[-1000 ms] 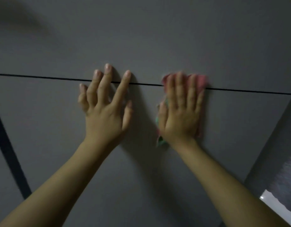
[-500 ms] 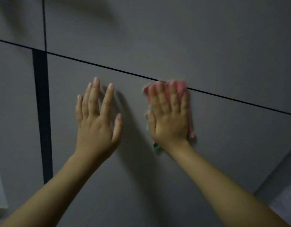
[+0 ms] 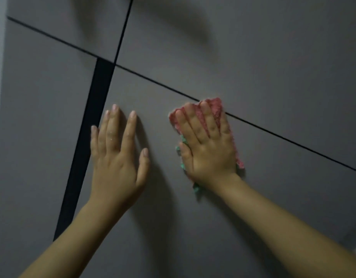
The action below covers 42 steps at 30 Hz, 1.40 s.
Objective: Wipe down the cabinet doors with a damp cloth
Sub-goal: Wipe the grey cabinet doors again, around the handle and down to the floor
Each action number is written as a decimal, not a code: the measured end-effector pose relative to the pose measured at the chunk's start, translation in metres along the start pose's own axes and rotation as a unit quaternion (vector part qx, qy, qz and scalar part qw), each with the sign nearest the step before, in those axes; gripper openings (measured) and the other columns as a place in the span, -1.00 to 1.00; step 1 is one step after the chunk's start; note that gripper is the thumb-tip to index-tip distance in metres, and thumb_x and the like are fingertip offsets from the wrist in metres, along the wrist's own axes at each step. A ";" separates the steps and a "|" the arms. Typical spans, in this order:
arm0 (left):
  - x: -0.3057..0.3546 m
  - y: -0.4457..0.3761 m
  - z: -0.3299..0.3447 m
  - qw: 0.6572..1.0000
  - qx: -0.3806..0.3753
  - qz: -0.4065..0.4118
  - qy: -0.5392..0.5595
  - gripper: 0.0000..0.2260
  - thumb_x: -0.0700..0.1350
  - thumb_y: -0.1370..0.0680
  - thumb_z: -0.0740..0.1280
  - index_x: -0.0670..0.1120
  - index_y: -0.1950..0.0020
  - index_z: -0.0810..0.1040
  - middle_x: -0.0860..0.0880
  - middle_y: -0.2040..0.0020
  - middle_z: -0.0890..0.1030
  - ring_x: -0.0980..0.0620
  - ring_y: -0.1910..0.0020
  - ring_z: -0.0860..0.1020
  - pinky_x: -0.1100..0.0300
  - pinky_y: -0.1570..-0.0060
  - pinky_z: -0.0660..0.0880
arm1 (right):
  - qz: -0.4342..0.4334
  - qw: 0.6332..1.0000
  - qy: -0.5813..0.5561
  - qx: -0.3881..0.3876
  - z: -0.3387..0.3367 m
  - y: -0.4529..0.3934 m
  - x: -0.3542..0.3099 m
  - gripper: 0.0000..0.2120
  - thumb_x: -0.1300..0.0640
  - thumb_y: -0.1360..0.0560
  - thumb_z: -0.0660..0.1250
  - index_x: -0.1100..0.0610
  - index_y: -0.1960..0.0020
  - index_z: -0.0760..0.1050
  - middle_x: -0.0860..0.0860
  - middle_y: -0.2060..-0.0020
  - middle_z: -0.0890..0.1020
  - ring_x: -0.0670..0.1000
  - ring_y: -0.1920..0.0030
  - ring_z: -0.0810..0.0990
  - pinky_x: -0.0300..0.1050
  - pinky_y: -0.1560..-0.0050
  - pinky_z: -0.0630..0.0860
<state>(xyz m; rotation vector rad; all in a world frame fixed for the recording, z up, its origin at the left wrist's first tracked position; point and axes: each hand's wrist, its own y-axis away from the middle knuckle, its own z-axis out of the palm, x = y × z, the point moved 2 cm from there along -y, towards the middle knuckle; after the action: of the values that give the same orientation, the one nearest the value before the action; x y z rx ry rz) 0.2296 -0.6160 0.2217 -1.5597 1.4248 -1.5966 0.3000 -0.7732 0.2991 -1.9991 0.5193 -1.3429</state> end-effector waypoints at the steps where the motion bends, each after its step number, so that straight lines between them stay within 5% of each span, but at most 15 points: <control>1: -0.003 0.002 0.000 1.000 -0.001 -0.001 0.002 -0.41 0.02 -0.55 0.09 -0.15 -0.55 0.13 -0.22 -0.56 0.01 -0.14 -0.55 -0.06 -0.10 -0.50 -0.16 | -0.018 1.000 0.001 -0.007 -0.002 0.010 0.003 -0.48 -0.03 -0.60 0.08 0.11 -0.51 0.15 0.04 -0.48 0.23 0.06 -0.53 0.00 0.19 -0.50 -0.02; 4: -0.017 0.008 -0.010 0.999 0.007 -0.027 0.024 -0.41 0.02 -0.55 0.09 -0.14 -0.55 0.13 -0.23 -0.56 -0.01 -0.15 -0.55 -0.08 -0.06 -0.49 -0.20 | -0.034 0.999 0.017 -0.023 -0.008 0.011 0.013 -0.48 -0.01 -0.58 0.11 0.11 -0.50 0.18 0.06 -0.47 0.27 0.05 -0.54 -0.03 0.18 -0.50 -0.03; 10: -0.060 0.015 -0.025 0.998 0.028 -0.059 0.013 -0.43 0.06 -0.54 0.08 -0.08 -0.54 0.20 -0.25 -0.55 0.02 -0.20 -0.53 -0.05 -0.03 -0.46 -0.24 | 0.080 0.995 0.034 0.040 -0.007 -0.094 -0.034 -0.44 -0.01 -0.56 0.12 0.20 -0.49 0.23 0.17 -0.47 0.28 0.25 -0.49 0.18 0.24 -0.48 0.01; 17: -0.083 0.031 -0.029 0.999 -0.005 -0.042 0.026 -0.42 0.09 -0.52 0.07 0.00 -0.55 0.18 -0.18 -0.57 0.04 -0.17 -0.54 -0.03 -0.24 -0.43 -0.01 | -0.230 0.970 0.042 -0.062 0.000 -0.019 -0.040 -0.52 -0.03 -0.59 0.09 0.11 -0.47 0.30 0.09 -0.43 0.37 0.17 -0.46 0.24 0.17 -0.46 0.09; 24: -0.098 0.032 -0.025 1.000 0.000 0.003 -0.003 -0.39 0.17 -0.54 0.05 0.02 -0.57 0.10 -0.17 -0.57 0.02 -0.22 -0.54 0.00 -0.32 -0.40 0.12 | -0.017 1.000 -0.004 0.018 0.004 -0.073 -0.065 -0.49 0.02 -0.54 0.16 0.20 -0.44 0.32 0.17 -0.42 0.37 0.25 -0.46 0.24 0.24 -0.48 0.02; 32: -0.100 0.033 -0.025 1.000 0.009 0.001 -0.017 -0.39 0.21 -0.54 0.03 0.05 -0.57 0.08 -0.17 -0.57 0.00 -0.26 -0.52 0.03 -0.31 -0.41 0.12 | -0.268 0.960 0.032 -0.069 0.000 -0.056 -0.043 -0.52 -0.04 -0.58 0.14 0.12 -0.44 0.35 0.09 -0.42 0.39 0.19 -0.45 0.29 0.15 -0.47 0.09; 37: -0.114 0.019 0.003 0.995 -0.081 -0.021 -0.058 -0.26 0.37 -0.46 0.10 0.08 -0.57 0.07 -0.14 -0.58 -0.04 -0.19 -0.55 -0.06 -0.26 -0.45 0.07 | -0.183 0.982 0.031 -0.035 0.005 -0.064 -0.060 -0.52 -0.01 -0.56 0.17 0.13 -0.43 0.36 0.11 -0.42 0.39 0.19 -0.46 0.28 0.16 -0.48 0.08; 39: -0.108 0.025 -0.004 0.998 -0.054 -0.008 -0.037 -0.31 0.26 -0.48 0.11 0.01 -0.56 0.14 -0.22 -0.56 0.03 -0.28 -0.52 0.02 -0.27 -0.43 0.10 | -0.142 0.989 0.019 -0.034 0.008 -0.059 -0.074 -0.52 0.00 -0.56 0.19 0.14 -0.43 0.35 0.12 -0.42 0.38 0.19 -0.46 0.27 0.17 -0.49 0.06; 42: -0.092 0.028 -0.034 1.000 0.005 0.001 -0.029 -0.37 0.18 -0.50 0.10 -0.05 -0.53 0.23 -0.25 -0.54 0.12 -0.32 -0.48 0.11 -0.29 -0.36 0.20 | -0.220 0.973 0.007 -0.067 0.007 -0.041 -0.070 -0.54 -0.01 -0.56 0.17 0.11 -0.43 0.37 0.08 -0.41 0.40 0.16 -0.46 0.29 0.11 -0.49 0.05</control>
<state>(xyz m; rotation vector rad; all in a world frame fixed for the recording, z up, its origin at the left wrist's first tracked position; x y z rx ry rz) 0.2103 -0.5331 0.1652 -1.5842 1.3858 -1.5426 0.2774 -0.6973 0.2808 -2.3086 0.1764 -1.6170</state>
